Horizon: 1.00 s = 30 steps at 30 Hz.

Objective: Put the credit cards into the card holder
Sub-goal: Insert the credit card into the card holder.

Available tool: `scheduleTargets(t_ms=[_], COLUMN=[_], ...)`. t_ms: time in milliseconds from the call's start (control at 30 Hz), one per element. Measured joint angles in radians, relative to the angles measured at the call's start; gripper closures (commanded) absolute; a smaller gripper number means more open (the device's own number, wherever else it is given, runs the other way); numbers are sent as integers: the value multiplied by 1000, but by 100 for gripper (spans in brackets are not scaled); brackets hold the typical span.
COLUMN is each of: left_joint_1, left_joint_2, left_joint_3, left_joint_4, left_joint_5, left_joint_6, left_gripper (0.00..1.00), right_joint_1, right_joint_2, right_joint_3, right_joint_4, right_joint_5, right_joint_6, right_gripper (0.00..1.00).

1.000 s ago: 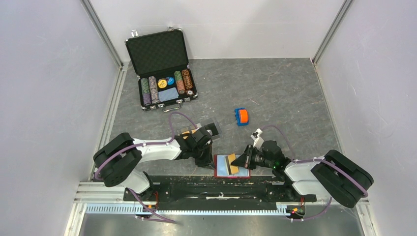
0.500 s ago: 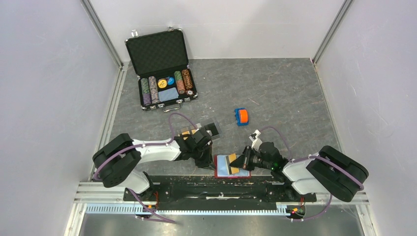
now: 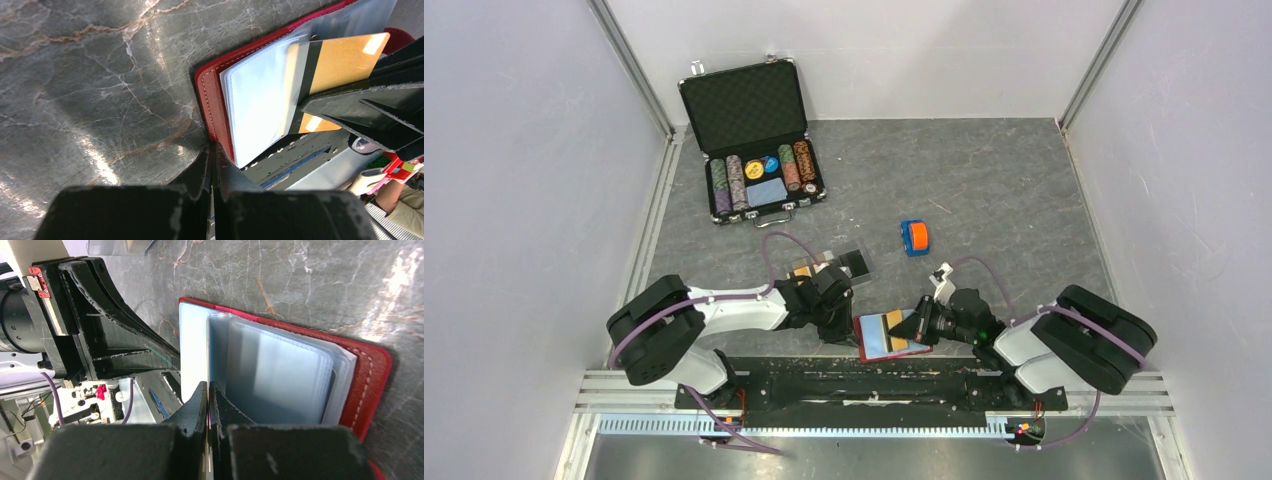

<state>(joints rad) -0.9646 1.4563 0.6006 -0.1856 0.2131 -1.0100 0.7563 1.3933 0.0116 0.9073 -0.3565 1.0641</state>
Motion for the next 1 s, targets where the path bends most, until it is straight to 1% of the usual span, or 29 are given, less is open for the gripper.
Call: scheduleTargets(t_ms=[133,367,467,533,667,767,867,1000], left_joint_1=[0,0,0,0,0,0,0,0], left_joint_2=[0,5,7,7,7,8,13,17], left_joint_3=[0,6,9,9,10,11,16,21], left_joint_4=[-1,-7,-10,-11,-13,-14,-15,-21], left_joint_5=[-1,0,0,0,0,0,1,2], left_joint_6=[-2,-3,-3,-3,-3,-3,-3,-3], left_gripper=[98,98,98,98,98,98,98,98], right_joint_1=[8,25,27,32,64,85,94,105], right_joint_2=[54,60,60,51,-14,-48,-57,-66], right_joint_3=[0,-1,10,34,150,238,285,317], right_joint_4=[61,90,63,4,-258,-426,-537,-604], right_joint_5=[-16,-26,-29,-29,2,42,64,75], right_joint_6=[14,20,6,-15,-107,-177,-222,-247], right_gripper=[100,100,95,93,83,77,70,57])
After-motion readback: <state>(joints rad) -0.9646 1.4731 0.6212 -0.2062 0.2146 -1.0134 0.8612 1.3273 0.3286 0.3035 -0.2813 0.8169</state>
